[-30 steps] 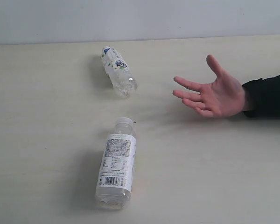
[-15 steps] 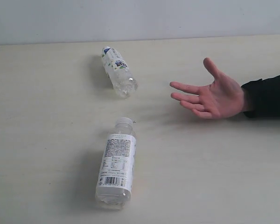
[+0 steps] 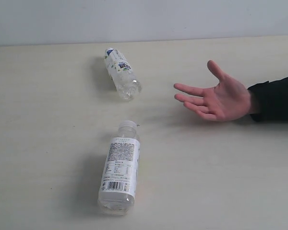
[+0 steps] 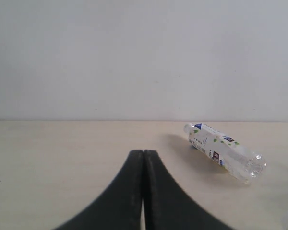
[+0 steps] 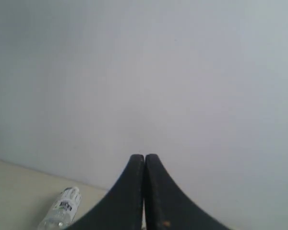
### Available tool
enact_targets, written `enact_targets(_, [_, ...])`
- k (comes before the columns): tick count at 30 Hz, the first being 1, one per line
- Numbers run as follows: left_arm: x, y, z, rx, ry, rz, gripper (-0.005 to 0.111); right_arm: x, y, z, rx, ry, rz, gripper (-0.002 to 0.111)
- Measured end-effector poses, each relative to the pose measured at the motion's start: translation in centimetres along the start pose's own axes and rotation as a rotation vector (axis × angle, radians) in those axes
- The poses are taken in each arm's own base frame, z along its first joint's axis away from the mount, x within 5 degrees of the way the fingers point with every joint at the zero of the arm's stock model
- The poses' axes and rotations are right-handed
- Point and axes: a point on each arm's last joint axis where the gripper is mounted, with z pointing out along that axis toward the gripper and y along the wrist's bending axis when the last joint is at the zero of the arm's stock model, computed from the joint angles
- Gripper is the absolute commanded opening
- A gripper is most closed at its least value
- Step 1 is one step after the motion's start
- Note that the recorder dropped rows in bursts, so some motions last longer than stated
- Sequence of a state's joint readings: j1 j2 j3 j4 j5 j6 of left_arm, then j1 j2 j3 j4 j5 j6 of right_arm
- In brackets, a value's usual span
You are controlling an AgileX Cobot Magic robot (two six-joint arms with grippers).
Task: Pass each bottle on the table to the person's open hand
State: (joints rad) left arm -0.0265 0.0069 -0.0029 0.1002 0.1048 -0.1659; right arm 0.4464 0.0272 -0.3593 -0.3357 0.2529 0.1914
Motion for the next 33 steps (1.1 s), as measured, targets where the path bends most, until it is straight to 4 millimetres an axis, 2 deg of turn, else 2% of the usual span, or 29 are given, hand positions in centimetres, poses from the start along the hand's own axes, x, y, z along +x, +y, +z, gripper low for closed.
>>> enact_targets(3, [0.0, 0.0, 0.0, 0.0, 0.0, 0.0, 0.0, 0.5, 0.2, 1.9, -0.008, 0.136, 0.05, 0.0])
enact_targets(7, [0.0, 0.0, 0.0, 0.0, 0.0, 0.0, 0.0, 0.0, 0.4, 5.8, -0.007, 0.4, 0.124, 0.0])
enact_targets(10, [0.0, 0.0, 0.0, 0.0, 0.0, 0.0, 0.0, -0.7, 1.0, 9.7, -0.048, 0.614, 0.157, 0.004])
enact_targets(13, [0.0, 0.0, 0.0, 0.0, 0.0, 0.0, 0.0, -1.5, 2.4, 14.3, -0.178, 0.784, 0.18, 0.01])
enact_targets(16, [0.0, 0.0, 0.0, 0.0, 0.0, 0.0, 0.0, -1.5, 3.9, 20.0, -0.289, 0.921, 0.2, 0.013])
enact_targets(20, [0.0, 0.0, 0.0, 0.0, 0.0, 0.0, 0.0, 0.4, 5.2, 27.6, -0.343, 1.066, 0.216, 0.021])
enact_targets(22, [0.0, 0.0, 0.0, 0.0, 0.0, 0.0, 0.0, 1.6, 5.7, 30.6, -0.345, 1.098, 0.224, 0.031])
enact_targets(23, [0.0, 0.0, 0.0, 0.0, 0.0, 0.0, 0.0, 2.6, 6.0, 32.7, -0.344, 1.115, 0.228, 0.037])
enact_targets(26, [0.0, 0.0, 0.0, 0.0, 0.0, 0.0, 0.0, 5.5, 6.7, 37.0, -0.334, 1.14, 0.236, 0.054])
enact_targets(29, [0.0, 0.0, 0.0, 0.0, 0.0, 0.0, 0.0, 9.1, 7.3, 40.6, -0.32, 1.143, 0.228, 0.069])
enact_targets(33, [0.0, 0.0, 0.0, 0.0, 0.0, 0.0, 0.0, 12.7, 7.9, 43.6, -0.301, 1.115, 0.221, 0.076])
